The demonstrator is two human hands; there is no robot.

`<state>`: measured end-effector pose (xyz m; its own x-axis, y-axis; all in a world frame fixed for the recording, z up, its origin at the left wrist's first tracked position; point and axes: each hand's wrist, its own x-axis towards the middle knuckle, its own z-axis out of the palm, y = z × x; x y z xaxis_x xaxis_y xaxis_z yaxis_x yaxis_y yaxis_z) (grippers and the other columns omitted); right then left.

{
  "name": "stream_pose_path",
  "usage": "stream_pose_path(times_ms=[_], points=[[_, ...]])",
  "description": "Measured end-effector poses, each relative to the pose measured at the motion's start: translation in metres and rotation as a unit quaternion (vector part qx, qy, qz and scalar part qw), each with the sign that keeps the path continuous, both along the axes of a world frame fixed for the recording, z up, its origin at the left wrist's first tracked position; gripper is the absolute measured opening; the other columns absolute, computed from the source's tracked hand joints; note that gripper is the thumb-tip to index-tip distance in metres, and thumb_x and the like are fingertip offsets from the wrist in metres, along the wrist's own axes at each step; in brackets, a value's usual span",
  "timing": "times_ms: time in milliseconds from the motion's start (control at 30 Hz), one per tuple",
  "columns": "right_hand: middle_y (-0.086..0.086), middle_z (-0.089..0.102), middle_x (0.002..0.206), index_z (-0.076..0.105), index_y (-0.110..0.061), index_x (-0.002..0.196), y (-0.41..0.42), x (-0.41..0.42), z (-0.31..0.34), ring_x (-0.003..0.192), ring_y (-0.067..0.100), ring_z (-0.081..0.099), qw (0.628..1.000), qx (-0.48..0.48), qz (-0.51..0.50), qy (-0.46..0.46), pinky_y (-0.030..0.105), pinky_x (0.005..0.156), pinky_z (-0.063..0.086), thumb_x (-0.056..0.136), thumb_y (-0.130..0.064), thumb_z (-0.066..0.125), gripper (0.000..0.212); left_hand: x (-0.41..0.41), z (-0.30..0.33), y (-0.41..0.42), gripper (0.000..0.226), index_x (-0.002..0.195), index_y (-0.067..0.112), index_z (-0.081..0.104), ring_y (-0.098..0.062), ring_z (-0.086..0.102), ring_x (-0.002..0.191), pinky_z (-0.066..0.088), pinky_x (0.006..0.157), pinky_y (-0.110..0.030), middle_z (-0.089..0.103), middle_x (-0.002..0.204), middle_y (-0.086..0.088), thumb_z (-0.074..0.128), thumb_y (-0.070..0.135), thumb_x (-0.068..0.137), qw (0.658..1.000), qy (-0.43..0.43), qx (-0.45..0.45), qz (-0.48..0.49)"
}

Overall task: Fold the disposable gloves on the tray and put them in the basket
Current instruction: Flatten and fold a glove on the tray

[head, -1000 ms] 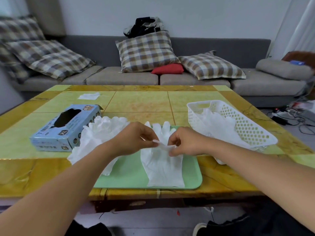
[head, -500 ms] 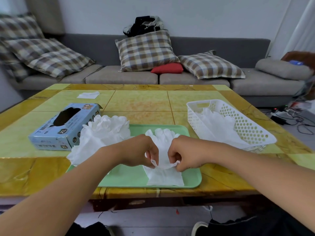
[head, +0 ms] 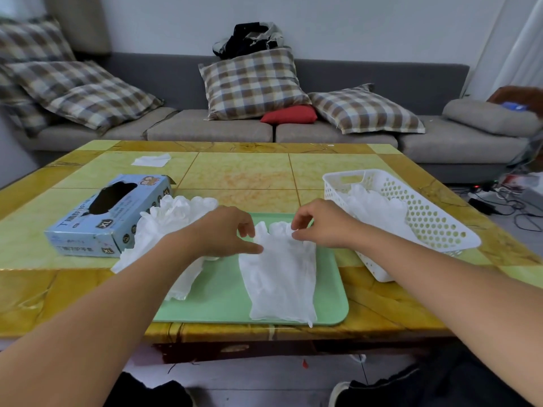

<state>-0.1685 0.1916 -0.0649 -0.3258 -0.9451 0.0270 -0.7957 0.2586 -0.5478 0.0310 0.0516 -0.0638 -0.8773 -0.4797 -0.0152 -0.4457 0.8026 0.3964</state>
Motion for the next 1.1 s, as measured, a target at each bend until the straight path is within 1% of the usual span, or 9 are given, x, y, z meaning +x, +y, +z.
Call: stream_pose_path(times_ms=[100,200,300,400,567,667,833,1000,1100], points=[[-0.009,0.062,0.120,0.071,-0.023,0.119,-0.017,-0.004,-0.021,0.108,0.008,0.057,0.998,0.025,0.029,0.042,0.025,0.089,0.046,0.090,-0.023,0.073,0.029,-0.006,-0.017,-0.014,0.021,0.097,0.023,0.070,0.002,0.057,0.074,0.040,0.063,-0.011,0.070,0.101,0.005,0.080,0.036,0.083,1.000,-0.018,-0.020,-0.007],[-0.013,0.051,0.114,0.067,-0.024,0.129,-0.024,-0.001,-0.027,0.106,0.005,0.046,0.987,0.070,0.096,0.107,0.022,0.088,0.034,0.093,-0.029,0.070,0.036,-0.013,-0.029,-0.017,0.015,0.091,0.024,0.070,-0.003,0.059,0.075,0.049,0.071,-0.020,0.070,0.096,0.005,0.080,0.031,0.083,1.000,-0.025,0.009,-0.014],[-0.005,0.055,0.110,0.068,-0.017,0.127,-0.031,-0.002,-0.034,0.108,0.017,0.056,0.988,0.062,0.074,0.123,0.025,0.084,0.038,0.091,-0.031,0.073,0.038,-0.022,-0.038,-0.020,0.012,0.089,0.016,0.072,-0.016,0.064,0.082,0.055,0.081,-0.033,0.072,0.091,0.001,0.078,0.025,0.084,1.000,-0.020,-0.010,0.004],[0.001,0.058,0.125,0.065,-0.018,0.128,-0.030,-0.005,-0.030,0.115,0.018,0.054,0.986,0.042,0.068,0.143,0.027,0.090,0.041,0.089,-0.029,0.077,0.043,-0.023,-0.039,-0.022,0.015,0.092,0.015,0.071,-0.018,0.063,0.085,0.051,0.075,-0.029,0.069,0.092,0.001,0.078,0.026,0.085,0.999,-0.024,-0.014,0.017],[-0.008,0.070,0.097,0.074,-0.017,0.100,0.004,0.010,0.009,0.087,0.009,0.066,0.976,0.079,0.200,0.044,0.020,0.071,0.054,0.077,-0.003,0.082,0.028,-0.008,-0.007,-0.006,0.029,0.094,0.028,0.066,-0.009,0.056,0.076,0.047,0.067,-0.025,0.062,0.092,0.009,0.087,0.033,0.075,0.998,0.012,-0.012,-0.057],[-0.004,0.073,0.098,0.076,-0.015,0.103,0.029,0.022,0.009,0.089,0.007,0.067,0.943,0.182,0.275,0.031,0.012,0.072,0.050,0.074,-0.004,0.086,0.033,0.003,0.004,0.015,0.020,0.088,0.031,0.073,-0.002,0.062,0.075,0.052,0.068,-0.019,0.067,0.085,0.013,0.087,0.024,0.075,0.983,-0.080,0.043,-0.159],[-0.008,0.069,0.104,0.079,-0.022,0.101,0.054,0.015,-0.012,0.098,0.000,0.064,0.950,0.161,0.267,-0.015,0.016,0.084,0.049,0.072,-0.015,0.091,0.032,0.013,-0.013,0.029,0.019,0.091,0.034,0.076,0.002,0.067,0.084,0.056,0.079,-0.025,0.070,0.092,0.016,0.087,0.026,0.077,0.969,-0.154,0.066,-0.182],[0.004,0.067,0.098,0.079,-0.012,0.087,0.056,0.020,-0.032,0.080,-0.005,0.059,0.962,0.118,0.242,-0.051,0.010,0.074,0.043,0.076,-0.010,0.087,0.014,0.015,-0.016,0.032,0.020,0.093,0.033,0.074,0.001,0.064,0.083,0.055,0.081,-0.025,0.068,0.094,0.014,0.086,0.026,0.079,0.971,-0.141,0.088,-0.173],[0.008,0.071,0.094,0.072,-0.003,0.093,0.053,0.019,-0.023,0.078,-0.002,0.060,0.967,0.075,0.217,-0.111,0.013,0.078,0.045,0.087,-0.011,0.079,0.012,0.017,-0.008,0.030,0.046,0.110,0.037,0.065,-0.004,0.064,0.093,0.055,0.088,-0.028,0.064,0.106,0.013,0.090,0.027,0.073,0.964,-0.170,0.118,-0.169]])
